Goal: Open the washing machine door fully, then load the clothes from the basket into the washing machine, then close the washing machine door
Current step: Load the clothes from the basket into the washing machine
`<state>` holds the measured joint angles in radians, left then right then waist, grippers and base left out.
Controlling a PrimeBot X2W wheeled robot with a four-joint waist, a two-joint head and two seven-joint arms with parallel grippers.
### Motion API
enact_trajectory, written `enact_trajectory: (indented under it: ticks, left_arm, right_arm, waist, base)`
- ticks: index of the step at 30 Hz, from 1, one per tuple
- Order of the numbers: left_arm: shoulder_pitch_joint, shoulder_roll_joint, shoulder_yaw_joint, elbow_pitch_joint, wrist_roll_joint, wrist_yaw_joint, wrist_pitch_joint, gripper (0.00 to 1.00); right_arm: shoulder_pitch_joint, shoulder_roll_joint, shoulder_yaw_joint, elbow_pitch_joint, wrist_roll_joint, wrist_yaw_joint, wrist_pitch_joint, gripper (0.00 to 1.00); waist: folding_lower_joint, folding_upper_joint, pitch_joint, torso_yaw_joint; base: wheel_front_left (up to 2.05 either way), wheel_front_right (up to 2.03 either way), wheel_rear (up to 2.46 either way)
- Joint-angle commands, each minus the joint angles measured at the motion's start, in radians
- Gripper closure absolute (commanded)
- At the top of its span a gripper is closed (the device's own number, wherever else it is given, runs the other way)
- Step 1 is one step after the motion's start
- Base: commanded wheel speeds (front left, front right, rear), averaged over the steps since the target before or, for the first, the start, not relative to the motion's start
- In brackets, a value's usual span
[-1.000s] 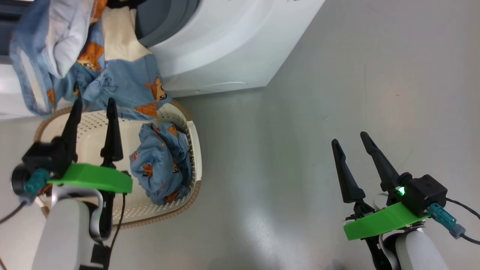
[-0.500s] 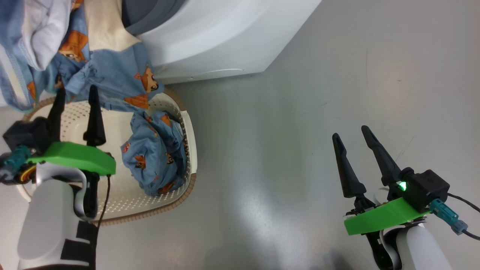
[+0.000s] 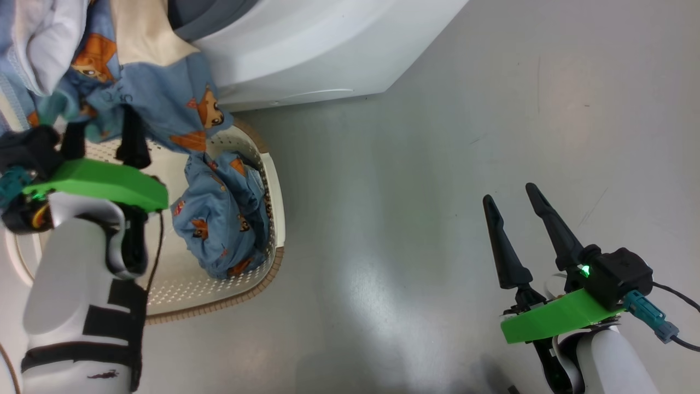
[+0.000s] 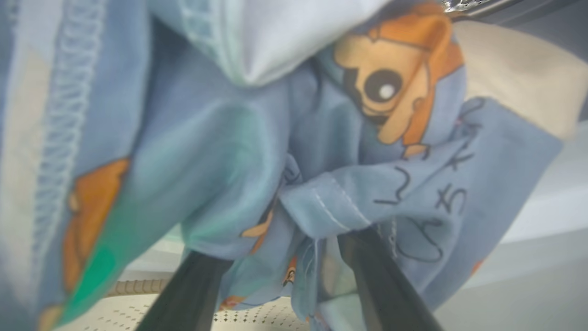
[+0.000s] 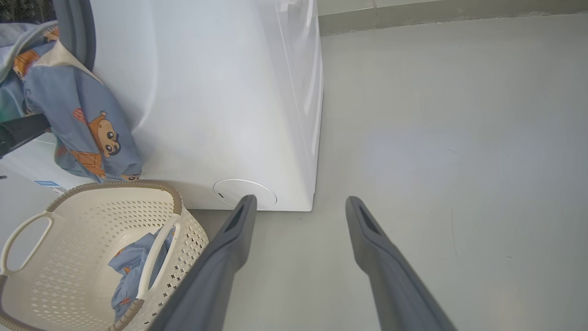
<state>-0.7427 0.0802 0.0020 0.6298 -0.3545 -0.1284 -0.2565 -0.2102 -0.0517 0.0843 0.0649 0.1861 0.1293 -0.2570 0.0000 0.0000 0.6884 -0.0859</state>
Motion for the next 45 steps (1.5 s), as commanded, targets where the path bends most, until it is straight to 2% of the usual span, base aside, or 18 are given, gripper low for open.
enact_trajectory:
  ticks: [1,2,3,4,5,6,7,10,18,26,37,45]
  left_arm:
    - [0.003,0.038,-0.002,-0.021,-0.03,-0.002,-0.005,0.0]
    - [0.003,0.038,-0.002,-0.021,-0.03,-0.002,-0.005,0.0]
    - [0.003,0.05,-0.036,-0.029,-0.076,-0.002,-0.005,0.1]
    - [0.003,0.058,-0.051,-0.033,-0.098,-0.002,-0.005,0.4]
    - [0.003,0.066,-0.068,-0.041,-0.117,-0.002,-0.005,0.6]
    - [0.002,0.076,-0.075,-0.048,-0.133,-0.002,-0.005,0.92]
    - [0.004,0.085,-0.083,-0.051,-0.143,-0.002,-0.005,1.0]
    - [0.006,0.111,-0.097,-0.072,-0.152,-0.002,-0.005,1.0]
    - [0.041,0.114,-0.114,-0.172,-0.176,-0.002,-0.005,1.0]
    - [0.046,0.126,-0.113,-0.26,-0.121,-0.001,-0.005,1.0]
    - [-0.083,0.198,-0.109,-0.186,-0.085,0.027,0.059,1.0]
    - [-0.195,0.231,-0.125,-0.116,-0.065,0.037,0.117,1.0]
  right_arm:
    - [0.008,0.001,0.026,-0.018,-0.001,0.001,-0.005,0.0]
    - [0.008,0.001,0.026,-0.018,-0.001,0.001,-0.005,0.0]
    - [0.008,0.001,0.026,-0.017,0.0,0.001,-0.005,0.0]
    - [0.007,0.001,0.026,-0.017,0.001,0.001,-0.005,0.0]
    - [0.007,0.001,0.025,-0.016,0.002,0.001,-0.005,0.0]
    - [0.006,0.001,0.024,-0.016,0.002,0.001,-0.005,0.0]
    - [0.006,0.001,0.024,-0.015,0.002,0.001,-0.005,0.0]
    - [0.004,0.001,0.024,-0.013,0.004,0.001,-0.005,0.0]
    - [0.01,0.001,0.017,-0.005,0.007,0.001,-0.005,0.0]
    - [0.016,0.001,0.02,0.006,0.016,0.001,-0.005,0.0]
    - [0.013,0.001,0.046,0.024,0.04,0.001,-0.005,0.0]
    - [0.011,0.001,0.056,0.025,0.049,0.001,-0.005,0.0]
  waist:
    - [0.0,0.0,-0.002,-0.001]
    - [0.0,0.0,-0.002,-0.001]
    - [0.0,0.0,-0.004,0.0]
    - [0.0,0.0,-0.005,0.0]
    - [0.0,0.0,-0.006,0.001]
    - [0.0,0.0,-0.007,0.002]
    - [0.0,0.0,-0.009,0.003]
    - [0.0,0.0,-0.014,0.006]
    - [0.0,0.0,-0.047,0.022]
    - [0.0,0.0,-0.082,0.035]
    - [0.0,0.0,-0.125,-0.011]
    - [0.0,0.0,-0.121,-0.038]
  base:
    - [0.0,0.0,0.0]
    - [0.0,0.0,0.0]
    - [0.0,0.0,0.0]
    - [0.0,0.0,0.0]
    - [0.0,0.0,0.0]
    - [0.0,0.0,0.0]
    - [0.0,0.0,0.0]
    - [0.0,0.0,0.0]
    - [0.0,0.0,0.0]
    - [0.0,0.0,0.0]
    - [0.0,0.0,0.0]
    - [0.0,0.0,0.0]
